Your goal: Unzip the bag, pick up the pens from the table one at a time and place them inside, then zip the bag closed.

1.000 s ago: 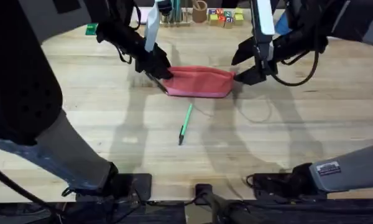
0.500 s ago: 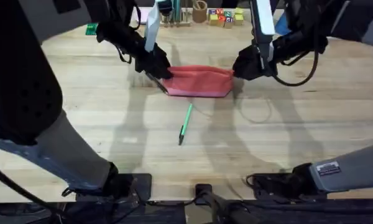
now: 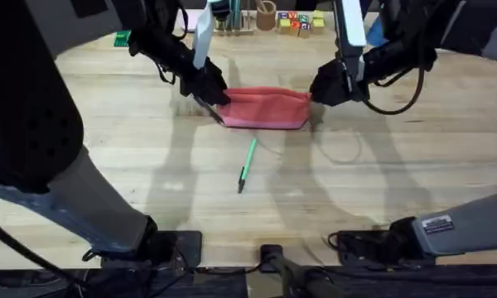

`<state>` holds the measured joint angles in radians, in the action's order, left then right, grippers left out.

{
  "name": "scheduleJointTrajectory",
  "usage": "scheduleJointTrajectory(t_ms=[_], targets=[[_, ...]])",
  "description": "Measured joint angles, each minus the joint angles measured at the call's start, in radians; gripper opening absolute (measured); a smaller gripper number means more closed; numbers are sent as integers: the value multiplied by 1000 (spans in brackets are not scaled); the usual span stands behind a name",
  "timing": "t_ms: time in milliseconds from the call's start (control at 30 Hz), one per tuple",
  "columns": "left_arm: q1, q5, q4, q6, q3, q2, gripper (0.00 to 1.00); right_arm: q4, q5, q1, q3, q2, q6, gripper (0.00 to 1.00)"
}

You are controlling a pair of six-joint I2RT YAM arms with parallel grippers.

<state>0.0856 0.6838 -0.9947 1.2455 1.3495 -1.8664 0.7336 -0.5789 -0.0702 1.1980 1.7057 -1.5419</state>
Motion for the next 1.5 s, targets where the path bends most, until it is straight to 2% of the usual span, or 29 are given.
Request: scheduleJointTrajectory(t_ms=[433, 1033, 1067, 1100, 1267, 1300, 1500], targets=[[1, 0, 0, 0, 0, 0, 43, 3, -21, -25, 15, -111, 77, 31], [1, 0, 0, 0, 0, 0, 42, 16, -27, -52, 16, -112, 92, 31], [1, 0, 0, 0, 0, 0, 42, 21, -27, -52, 16, -112, 95, 56], [1, 0, 0, 0, 0, 0, 42, 25, -27, -52, 16, -112, 98, 159], [1, 0, 0, 0, 0, 0, 42, 38, 14, -52, 16, -113, 98, 884], [1, 0, 0, 0, 0, 0, 42, 46, 31, -52, 16, -113, 97, 967], [1, 0, 0, 0, 0, 0, 42, 106, 71, -52, 16, -113, 98, 995]])
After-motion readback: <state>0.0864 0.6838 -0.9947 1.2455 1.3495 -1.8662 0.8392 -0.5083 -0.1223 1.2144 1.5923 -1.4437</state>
